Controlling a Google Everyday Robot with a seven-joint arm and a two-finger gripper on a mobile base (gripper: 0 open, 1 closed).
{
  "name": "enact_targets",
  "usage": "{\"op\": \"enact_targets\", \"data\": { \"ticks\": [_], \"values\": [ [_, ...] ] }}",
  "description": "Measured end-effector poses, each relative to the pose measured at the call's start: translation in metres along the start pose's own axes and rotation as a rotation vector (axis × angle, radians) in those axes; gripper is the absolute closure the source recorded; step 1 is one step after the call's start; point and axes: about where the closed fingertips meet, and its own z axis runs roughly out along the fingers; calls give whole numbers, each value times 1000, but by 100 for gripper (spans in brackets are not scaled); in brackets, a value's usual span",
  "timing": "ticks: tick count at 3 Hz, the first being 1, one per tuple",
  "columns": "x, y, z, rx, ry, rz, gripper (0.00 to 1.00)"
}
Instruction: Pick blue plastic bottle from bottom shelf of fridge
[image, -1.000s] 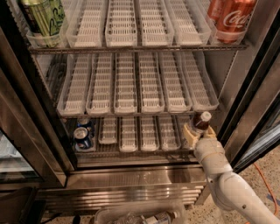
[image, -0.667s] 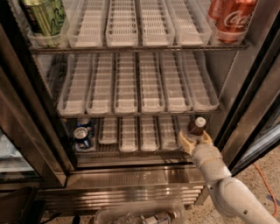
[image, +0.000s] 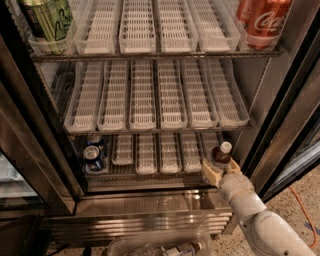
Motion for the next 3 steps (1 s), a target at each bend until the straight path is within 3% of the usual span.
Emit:
{"op": "enact_targets", "data": {
  "ticks": [3],
  "values": [
    [5, 9, -1, -31, 5, -7, 100]
  ]
}}
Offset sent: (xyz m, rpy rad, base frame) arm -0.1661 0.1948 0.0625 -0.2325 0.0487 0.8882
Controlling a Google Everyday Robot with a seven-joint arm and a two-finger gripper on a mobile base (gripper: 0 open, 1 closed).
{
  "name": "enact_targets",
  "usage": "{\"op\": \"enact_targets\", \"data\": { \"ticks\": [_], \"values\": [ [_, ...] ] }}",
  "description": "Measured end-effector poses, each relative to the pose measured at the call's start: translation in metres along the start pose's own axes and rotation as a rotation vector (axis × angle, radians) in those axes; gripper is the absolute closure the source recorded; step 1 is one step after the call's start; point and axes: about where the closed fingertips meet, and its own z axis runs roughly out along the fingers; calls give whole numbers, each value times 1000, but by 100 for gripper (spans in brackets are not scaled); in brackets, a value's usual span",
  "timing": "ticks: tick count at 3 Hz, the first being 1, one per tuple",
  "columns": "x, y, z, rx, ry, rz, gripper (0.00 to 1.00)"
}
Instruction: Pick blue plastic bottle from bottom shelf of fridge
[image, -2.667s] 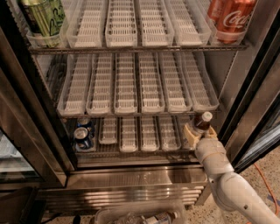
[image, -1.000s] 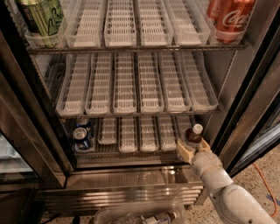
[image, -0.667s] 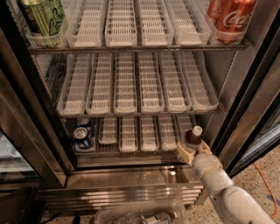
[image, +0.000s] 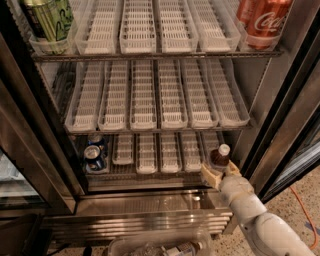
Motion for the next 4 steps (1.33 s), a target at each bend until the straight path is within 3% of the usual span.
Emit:
{"op": "enact_targets", "data": {
  "ticks": [3, 4],
  "values": [
    [8, 2, 0, -7, 1, -1, 100],
    [8, 29, -19, -90, -3, 0, 100]
  ]
}}
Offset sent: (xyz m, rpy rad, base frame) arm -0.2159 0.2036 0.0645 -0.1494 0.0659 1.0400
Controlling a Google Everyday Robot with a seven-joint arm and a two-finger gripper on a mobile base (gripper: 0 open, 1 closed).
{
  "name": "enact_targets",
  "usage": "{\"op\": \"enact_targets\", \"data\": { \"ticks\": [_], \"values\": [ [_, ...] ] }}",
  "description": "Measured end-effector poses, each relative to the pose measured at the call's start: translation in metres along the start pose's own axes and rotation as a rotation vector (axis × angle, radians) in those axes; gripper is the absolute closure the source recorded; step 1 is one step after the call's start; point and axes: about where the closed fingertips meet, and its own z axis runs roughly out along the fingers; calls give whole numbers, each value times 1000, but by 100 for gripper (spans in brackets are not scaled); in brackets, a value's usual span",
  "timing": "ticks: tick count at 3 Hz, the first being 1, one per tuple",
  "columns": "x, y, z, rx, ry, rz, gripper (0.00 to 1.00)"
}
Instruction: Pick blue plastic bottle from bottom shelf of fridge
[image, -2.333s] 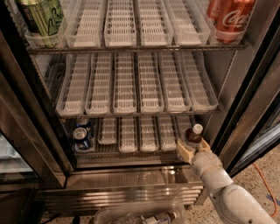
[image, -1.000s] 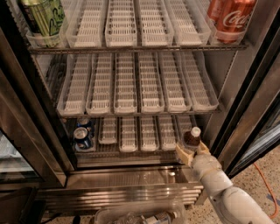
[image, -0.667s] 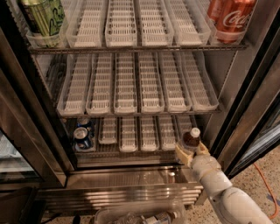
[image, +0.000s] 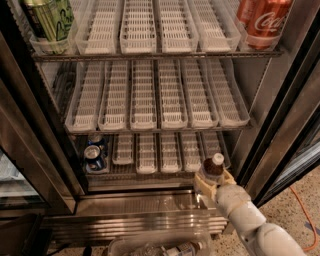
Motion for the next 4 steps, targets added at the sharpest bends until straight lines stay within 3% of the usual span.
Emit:
{"op": "enact_targets", "data": {
  "ticks": [2, 3, 4],
  "values": [
    [-16, 92, -63, -307, 25, -40, 100],
    [-19, 112, -68, -378, 27, -48, 100],
    [-19, 112, -68, -378, 27, -48, 100]
  ]
}}
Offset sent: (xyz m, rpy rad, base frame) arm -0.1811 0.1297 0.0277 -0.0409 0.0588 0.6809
